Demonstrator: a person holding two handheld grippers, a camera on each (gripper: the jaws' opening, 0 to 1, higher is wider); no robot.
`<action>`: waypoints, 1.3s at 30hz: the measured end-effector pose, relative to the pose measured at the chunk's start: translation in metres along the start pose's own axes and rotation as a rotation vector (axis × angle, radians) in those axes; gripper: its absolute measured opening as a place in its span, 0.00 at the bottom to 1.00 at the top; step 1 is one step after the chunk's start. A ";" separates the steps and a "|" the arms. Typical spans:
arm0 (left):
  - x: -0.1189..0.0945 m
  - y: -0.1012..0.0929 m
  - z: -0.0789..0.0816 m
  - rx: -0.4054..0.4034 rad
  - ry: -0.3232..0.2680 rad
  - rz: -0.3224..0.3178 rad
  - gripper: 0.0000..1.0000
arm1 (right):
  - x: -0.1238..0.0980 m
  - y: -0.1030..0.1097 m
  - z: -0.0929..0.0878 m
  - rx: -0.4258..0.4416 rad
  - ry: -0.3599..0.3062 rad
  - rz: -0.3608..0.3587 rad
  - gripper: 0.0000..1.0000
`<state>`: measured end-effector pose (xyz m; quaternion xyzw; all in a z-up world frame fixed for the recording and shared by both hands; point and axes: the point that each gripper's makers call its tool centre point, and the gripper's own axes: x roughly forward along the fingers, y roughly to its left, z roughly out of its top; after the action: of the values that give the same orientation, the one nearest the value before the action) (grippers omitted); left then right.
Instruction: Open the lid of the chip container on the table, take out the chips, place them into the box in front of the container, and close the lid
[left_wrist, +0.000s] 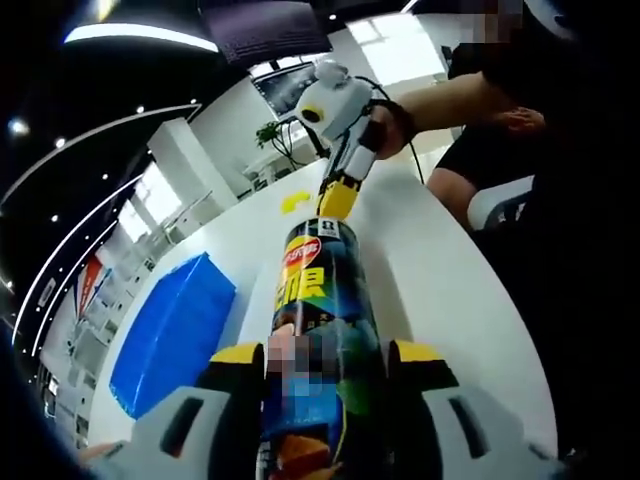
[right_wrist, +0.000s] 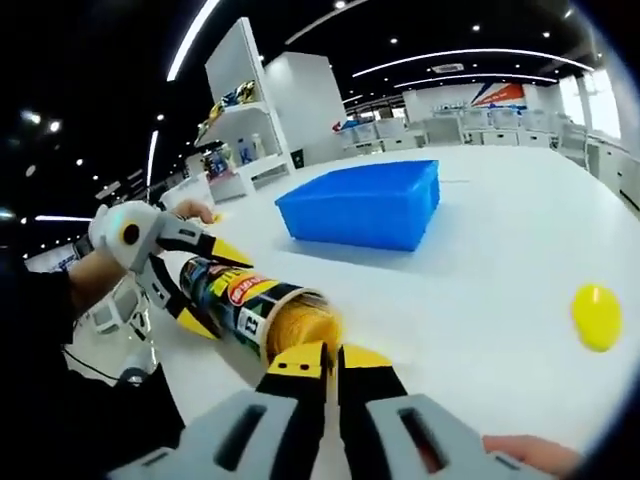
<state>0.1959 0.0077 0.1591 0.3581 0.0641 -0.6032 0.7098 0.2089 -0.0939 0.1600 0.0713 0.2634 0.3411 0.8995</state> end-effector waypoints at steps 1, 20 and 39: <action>0.000 0.000 0.000 0.000 -0.001 0.000 0.50 | -0.002 -0.002 0.000 0.014 0.000 0.001 0.01; 0.000 0.001 -0.002 0.011 0.008 0.007 0.50 | -0.025 -0.005 0.009 0.012 -0.032 -0.012 0.01; 0.000 0.001 -0.002 0.017 0.011 0.011 0.50 | -0.071 -0.011 0.051 -0.149 -0.282 -0.141 0.01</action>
<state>0.1975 0.0086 0.1579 0.3676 0.0609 -0.5979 0.7097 0.1975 -0.1460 0.2306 0.0330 0.1132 0.2823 0.9521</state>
